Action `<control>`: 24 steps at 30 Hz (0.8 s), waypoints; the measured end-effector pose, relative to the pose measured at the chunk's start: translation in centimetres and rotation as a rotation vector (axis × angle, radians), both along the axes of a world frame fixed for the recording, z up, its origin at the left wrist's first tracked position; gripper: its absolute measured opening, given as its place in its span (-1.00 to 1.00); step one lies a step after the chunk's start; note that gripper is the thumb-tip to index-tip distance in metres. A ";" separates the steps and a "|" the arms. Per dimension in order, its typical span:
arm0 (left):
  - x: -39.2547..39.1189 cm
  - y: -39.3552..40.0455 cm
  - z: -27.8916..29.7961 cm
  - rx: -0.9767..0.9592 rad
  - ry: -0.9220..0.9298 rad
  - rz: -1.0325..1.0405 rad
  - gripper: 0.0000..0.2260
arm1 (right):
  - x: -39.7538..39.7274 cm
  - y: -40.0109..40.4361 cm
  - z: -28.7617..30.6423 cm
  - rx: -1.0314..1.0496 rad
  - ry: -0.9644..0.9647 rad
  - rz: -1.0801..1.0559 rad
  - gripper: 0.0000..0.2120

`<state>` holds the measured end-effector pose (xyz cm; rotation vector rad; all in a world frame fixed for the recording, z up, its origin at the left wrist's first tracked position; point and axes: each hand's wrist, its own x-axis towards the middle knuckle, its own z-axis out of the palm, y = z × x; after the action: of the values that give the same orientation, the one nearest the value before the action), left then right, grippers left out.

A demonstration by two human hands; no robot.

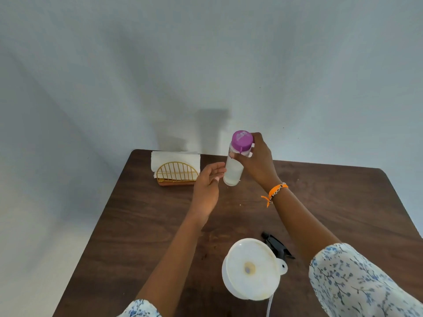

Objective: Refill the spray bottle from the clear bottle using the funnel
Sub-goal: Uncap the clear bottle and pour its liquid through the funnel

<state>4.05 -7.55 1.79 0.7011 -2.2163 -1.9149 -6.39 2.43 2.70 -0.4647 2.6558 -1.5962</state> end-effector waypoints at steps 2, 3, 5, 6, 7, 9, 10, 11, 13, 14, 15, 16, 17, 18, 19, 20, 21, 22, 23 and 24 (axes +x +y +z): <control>0.4 0.0 1.3 -0.003 0.024 -0.001 -0.70 | 0.8 0.4 2.3 -0.067 0.000 -0.003 -0.45; 0.5 0.2 2.0 -0.003 0.037 -0.004 -0.69 | 1.2 0.6 3.5 -0.091 0.016 -0.010 -0.45; 0.8 0.4 3.2 -0.034 0.060 -0.023 -0.66 | 2.1 0.8 6.0 -0.130 0.071 -0.044 -0.44; 0.9 0.5 3.8 -0.062 0.065 -0.038 -0.64 | 2.6 0.9 7.2 -0.147 0.104 -0.068 -0.44; 1.1 0.6 4.3 -0.086 0.074 -0.061 -0.63 | 3.2 1.0 8.5 -0.164 0.141 -0.089 -0.44; 1.4 0.9 5.4 -0.110 0.095 -0.119 -0.57 | 4.3 1.3 10.9 -0.199 0.206 -0.120 -0.44; 1.6 1.1 5.9 -0.118 0.107 -0.148 -0.52 | 4.8 1.4 12.0 -0.215 0.231 -0.133 -0.45; 1.9 1.4 6.5 -0.126 0.120 -0.178 -0.47 | 5.4 1.5 13.2 -0.236 0.248 -0.144 -0.46; 2.6 2.2 7.8 -0.132 0.165 -0.229 -0.41 | 6.4 1.7 15.3 -0.305 0.265 -0.158 -0.50; 3.0 2.6 8.4 -0.120 0.198 -0.238 -0.41 | 6.9 1.8 16.2 -0.347 0.272 -0.158 -0.52; 3.4 3.0 9.0 -0.099 0.235 -0.229 -0.42 | 7.4 1.8 17.1 -0.384 0.279 -0.153 -0.54; 3.6 3.4 9.6 -0.088 0.274 -0.203 -0.44 | 7.9 1.9 18.0 -0.410 0.290 -0.146 -0.56; 3.8 3.6 10.1 -0.098 0.308 -0.169 -0.46 | 8.4 1.9 18.8 -0.427 0.306 -0.138 -0.56; 4.0 3.8 10.6 -0.126 0.332 -0.137 -0.49 | 8.9 1.9 19.5 -0.437 0.325 -0.130 -0.55; 4.2 4.0 11.2 -0.161 0.347 -0.114 -0.51 | 9.3 2.0 20.4 -0.446 0.343 -0.119 -0.55; 4.4 4.2 11.8 -0.196 0.355 -0.100 -0.52 | 9.6 2.1 21.1 -0.449 0.356 -0.110 -0.54; 4.5 4.5 12.3 -0.225 0.361 -0.094 -0.51 | 9.9 2.2 21.9 -0.451 0.365 -0.103 -0.54; 4.7 4.7 12.9 -0.248 0.370 -0.088 -0.49 | 10.1 2.3 22.6 -0.451 0.373 -0.103 -0.54; 4.9 4.9 13.4 -0.269 0.383 -0.079 -0.48 | 10.3 2.3 23.4 -0.450 0.377 -0.113 -0.52; 5.1 5.2 13.8 -0.292 0.399 -0.066 -0.48 | 10.6 2.4 24.1 -0.458 0.376 -0.129 -0.49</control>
<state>9.11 -2.35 15.61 0.1845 -2.2066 -1.5385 4.22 4.82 26.80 -0.6723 2.5854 -2.3868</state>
